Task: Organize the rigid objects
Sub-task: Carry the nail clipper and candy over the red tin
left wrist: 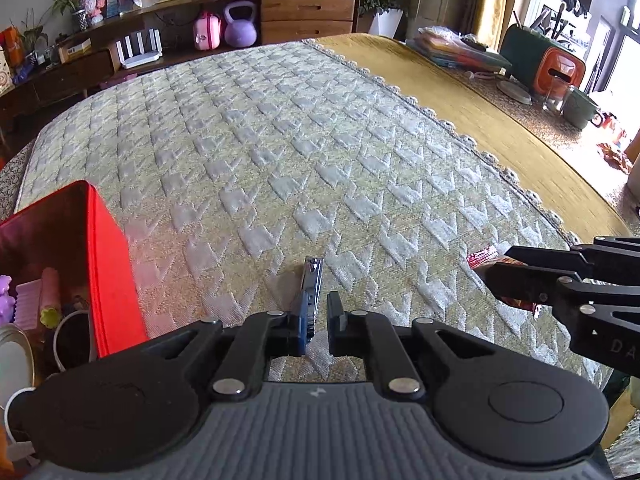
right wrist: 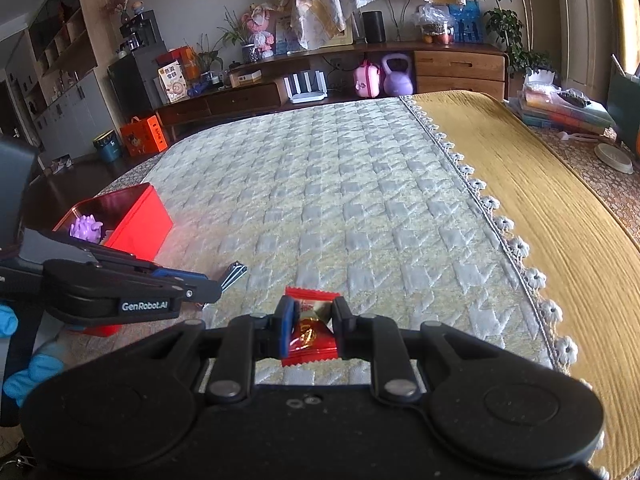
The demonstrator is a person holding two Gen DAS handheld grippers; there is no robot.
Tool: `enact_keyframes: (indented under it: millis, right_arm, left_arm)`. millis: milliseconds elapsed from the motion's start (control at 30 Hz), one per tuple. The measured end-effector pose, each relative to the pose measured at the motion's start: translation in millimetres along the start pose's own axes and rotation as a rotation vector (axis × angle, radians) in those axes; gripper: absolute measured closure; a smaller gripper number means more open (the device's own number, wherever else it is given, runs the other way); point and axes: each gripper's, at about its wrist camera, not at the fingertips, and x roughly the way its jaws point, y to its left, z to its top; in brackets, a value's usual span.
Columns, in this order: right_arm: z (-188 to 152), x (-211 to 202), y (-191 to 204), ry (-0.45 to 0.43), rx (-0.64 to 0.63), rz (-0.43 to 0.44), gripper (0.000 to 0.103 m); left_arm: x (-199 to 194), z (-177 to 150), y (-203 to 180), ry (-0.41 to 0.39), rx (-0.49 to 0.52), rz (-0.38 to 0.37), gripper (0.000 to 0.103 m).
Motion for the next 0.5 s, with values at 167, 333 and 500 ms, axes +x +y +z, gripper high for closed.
enact_keyframes:
  millis: [167,333,500]
  right_arm:
    - [-3.1,3.6,-2.4,0.01,0.007,0.002,0.084]
    - [-4.7,6.1,-4.8,0.017,0.014,0.004,0.084]
    - [-5.6,8.7,-4.9,0.024,0.017,0.002,0.084]
  left_arm:
    - [7.1,2.8,-2.7,-0.022,0.021,0.004,0.085]
    - [18.7,8.3,2.7,-0.014,-0.001,-0.008,0.063]
    - [21.7,8.7,-3.2,-0.026,0.034,0.029,0.073]
